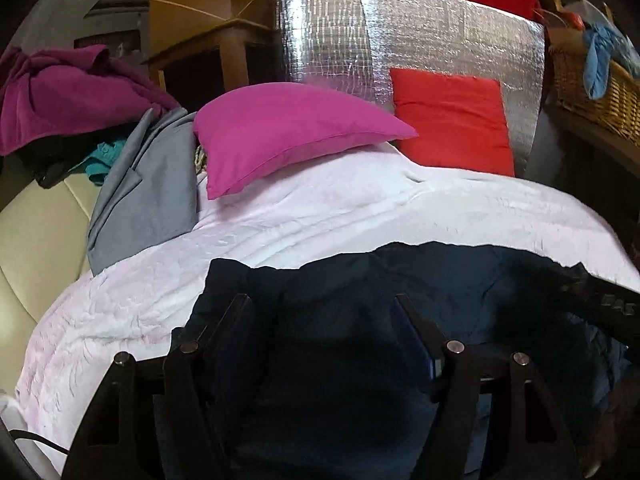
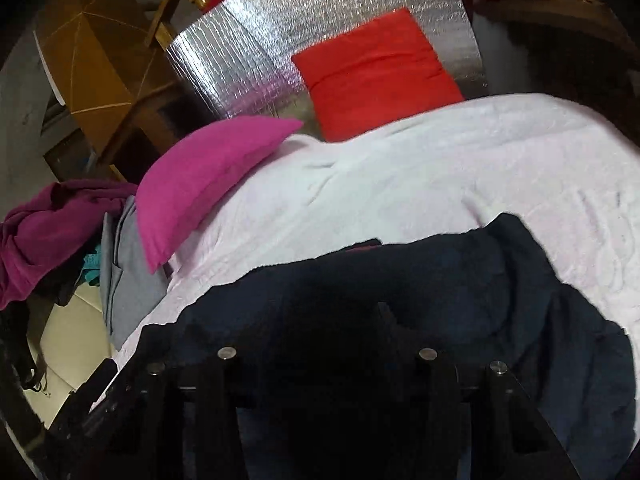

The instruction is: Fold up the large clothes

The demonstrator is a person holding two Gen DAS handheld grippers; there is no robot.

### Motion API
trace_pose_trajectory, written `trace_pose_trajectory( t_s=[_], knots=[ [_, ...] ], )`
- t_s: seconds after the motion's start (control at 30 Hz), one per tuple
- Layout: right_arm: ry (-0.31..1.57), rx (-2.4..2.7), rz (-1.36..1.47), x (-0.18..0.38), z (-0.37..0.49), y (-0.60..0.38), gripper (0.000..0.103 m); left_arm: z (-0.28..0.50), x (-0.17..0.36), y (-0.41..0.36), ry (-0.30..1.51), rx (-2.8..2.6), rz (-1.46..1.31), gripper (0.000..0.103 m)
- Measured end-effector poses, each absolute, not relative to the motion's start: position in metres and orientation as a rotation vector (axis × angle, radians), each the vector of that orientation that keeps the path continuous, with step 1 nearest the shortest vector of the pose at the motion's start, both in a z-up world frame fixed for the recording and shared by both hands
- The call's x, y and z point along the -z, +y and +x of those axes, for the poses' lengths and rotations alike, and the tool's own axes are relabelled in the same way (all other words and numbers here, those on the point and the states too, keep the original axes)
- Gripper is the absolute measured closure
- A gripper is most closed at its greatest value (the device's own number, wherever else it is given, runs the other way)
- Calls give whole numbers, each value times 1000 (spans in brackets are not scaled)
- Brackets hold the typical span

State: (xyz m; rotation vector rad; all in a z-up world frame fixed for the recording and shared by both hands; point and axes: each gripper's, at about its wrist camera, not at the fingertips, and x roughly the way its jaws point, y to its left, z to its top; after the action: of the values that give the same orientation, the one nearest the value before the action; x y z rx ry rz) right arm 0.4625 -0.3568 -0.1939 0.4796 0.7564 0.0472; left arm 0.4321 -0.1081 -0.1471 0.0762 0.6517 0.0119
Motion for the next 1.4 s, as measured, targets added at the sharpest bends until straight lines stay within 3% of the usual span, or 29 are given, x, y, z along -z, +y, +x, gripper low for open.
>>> trace_pose_trajectory(
  t_s=[0.4, 0.7, 0.97, 1.13, 1.2, 1.4],
  knots=[
    [884, 12, 469, 241, 493, -354, 53, 437, 157, -117, 664, -20, 111, 31],
    [864, -50, 533, 214, 468, -365, 49, 430, 148, -100, 668, -38, 77, 31],
    [785, -45, 565, 180, 393, -422, 46, 408, 126, -19, 655, -204, -1, 31],
    [808, -75, 593, 184, 347, -441, 47, 386, 134, 22, 698, -370, 80, 31],
    [824, -107, 610, 189, 329, -441, 51, 377, 141, 33, 733, -355, 80, 31],
    [955, -98, 599, 226, 310, -430, 53, 370, 195, 56, 992, -222, -71, 30]
  ],
)
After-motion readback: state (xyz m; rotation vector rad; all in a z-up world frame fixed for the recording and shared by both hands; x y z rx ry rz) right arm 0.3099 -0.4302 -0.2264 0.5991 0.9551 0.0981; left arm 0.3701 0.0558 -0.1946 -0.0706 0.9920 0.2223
